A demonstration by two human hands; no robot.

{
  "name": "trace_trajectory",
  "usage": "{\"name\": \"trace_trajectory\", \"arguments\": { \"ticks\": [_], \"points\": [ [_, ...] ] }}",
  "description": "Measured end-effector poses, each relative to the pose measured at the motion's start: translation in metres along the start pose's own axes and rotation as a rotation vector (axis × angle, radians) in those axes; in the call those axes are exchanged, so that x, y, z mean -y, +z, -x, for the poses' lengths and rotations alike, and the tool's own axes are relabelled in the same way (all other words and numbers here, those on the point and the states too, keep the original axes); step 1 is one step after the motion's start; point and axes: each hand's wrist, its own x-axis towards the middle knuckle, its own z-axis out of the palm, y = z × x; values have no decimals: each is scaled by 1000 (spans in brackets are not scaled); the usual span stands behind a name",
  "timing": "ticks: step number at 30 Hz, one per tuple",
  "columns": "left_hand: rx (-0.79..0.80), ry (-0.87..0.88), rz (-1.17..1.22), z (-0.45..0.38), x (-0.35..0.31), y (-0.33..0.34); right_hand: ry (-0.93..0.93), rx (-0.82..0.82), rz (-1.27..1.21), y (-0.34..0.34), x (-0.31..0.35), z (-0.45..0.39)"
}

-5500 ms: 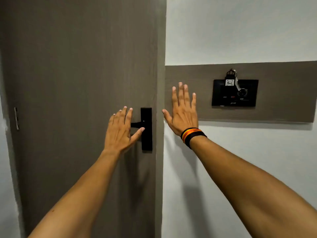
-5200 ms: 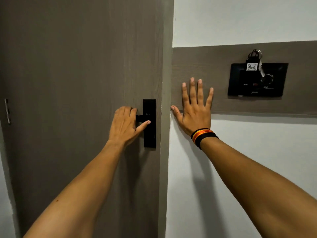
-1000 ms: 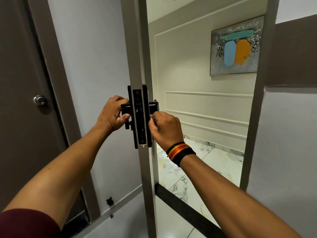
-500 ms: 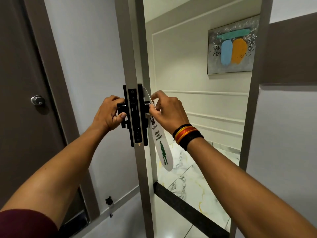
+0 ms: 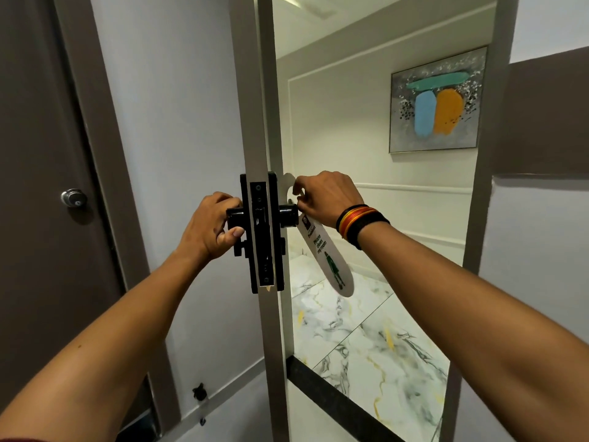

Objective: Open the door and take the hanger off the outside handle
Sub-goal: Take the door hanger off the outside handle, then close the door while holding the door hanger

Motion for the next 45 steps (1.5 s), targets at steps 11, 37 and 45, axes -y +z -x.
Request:
{"name": "trace_trajectory", "arguments": {
  "ticks": [11, 37, 45],
  "points": [
    [-12, -41, 62, -4, -1, 10, 106, 331, 177, 11, -28, -7],
    [313, -483, 424, -33, -106, 78, 491, 647, 119, -193, -136, 68],
    [395, -564, 376, -79, -158, 131, 585, 524, 80, -211, -193, 99]
  ]
}}
